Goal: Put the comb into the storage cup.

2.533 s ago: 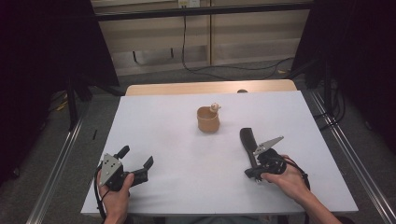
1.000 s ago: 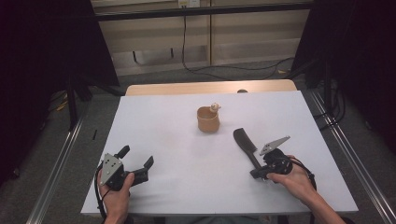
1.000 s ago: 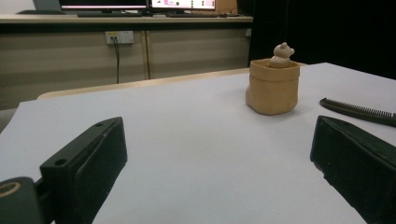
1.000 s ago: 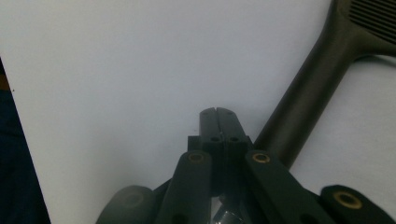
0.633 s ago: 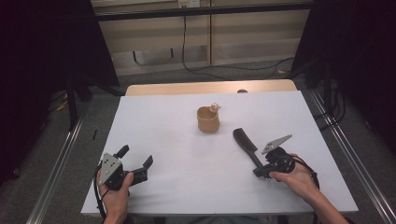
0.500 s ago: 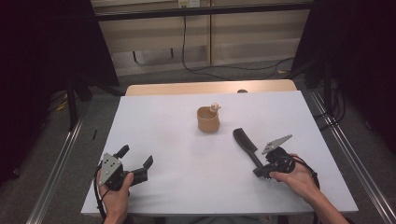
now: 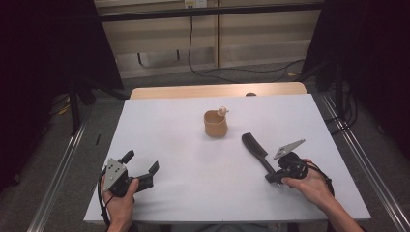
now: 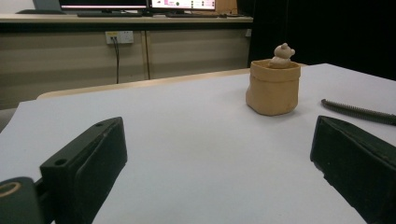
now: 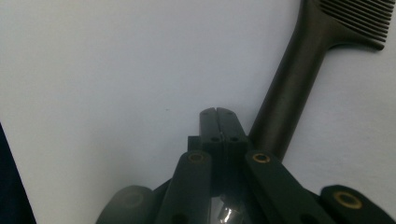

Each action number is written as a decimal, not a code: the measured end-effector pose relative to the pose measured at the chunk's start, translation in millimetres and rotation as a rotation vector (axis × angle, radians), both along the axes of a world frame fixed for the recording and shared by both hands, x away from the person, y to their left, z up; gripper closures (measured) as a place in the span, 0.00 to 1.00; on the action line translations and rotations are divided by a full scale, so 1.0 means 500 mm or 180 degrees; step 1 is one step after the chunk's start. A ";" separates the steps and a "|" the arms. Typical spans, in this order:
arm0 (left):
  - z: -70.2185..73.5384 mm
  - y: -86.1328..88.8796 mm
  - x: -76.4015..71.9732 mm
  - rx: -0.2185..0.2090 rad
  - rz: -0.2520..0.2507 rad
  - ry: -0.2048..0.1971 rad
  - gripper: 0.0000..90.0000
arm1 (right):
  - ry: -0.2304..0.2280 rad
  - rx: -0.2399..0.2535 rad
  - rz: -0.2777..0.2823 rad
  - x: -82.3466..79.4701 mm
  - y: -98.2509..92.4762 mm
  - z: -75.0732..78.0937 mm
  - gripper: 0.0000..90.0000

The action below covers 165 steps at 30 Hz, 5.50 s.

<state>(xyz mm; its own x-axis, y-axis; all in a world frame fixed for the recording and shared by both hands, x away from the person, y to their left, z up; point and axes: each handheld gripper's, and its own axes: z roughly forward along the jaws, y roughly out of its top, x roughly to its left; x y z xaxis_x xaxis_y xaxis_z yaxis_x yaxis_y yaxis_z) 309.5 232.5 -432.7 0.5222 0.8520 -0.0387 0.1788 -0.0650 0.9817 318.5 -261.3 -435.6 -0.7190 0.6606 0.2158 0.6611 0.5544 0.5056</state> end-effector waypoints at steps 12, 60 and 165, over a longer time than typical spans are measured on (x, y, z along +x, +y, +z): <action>0.001 0.001 -0.001 0.0023 -0.0006 -0.0015 0.04 | -0.0017 -0.0201 -0.0063 -0.007 -0.012 0.009 1.00; 0.006 0.003 -0.004 0.0005 -0.0019 -0.0056 0.04 | -0.0342 0.0236 -0.0713 0.057 0.009 0.046 0.06; -0.001 -0.008 0.007 0.0098 -0.0156 0.0056 0.04 | 0.0487 -0.0691 -0.0682 0.140 0.027 0.025 0.81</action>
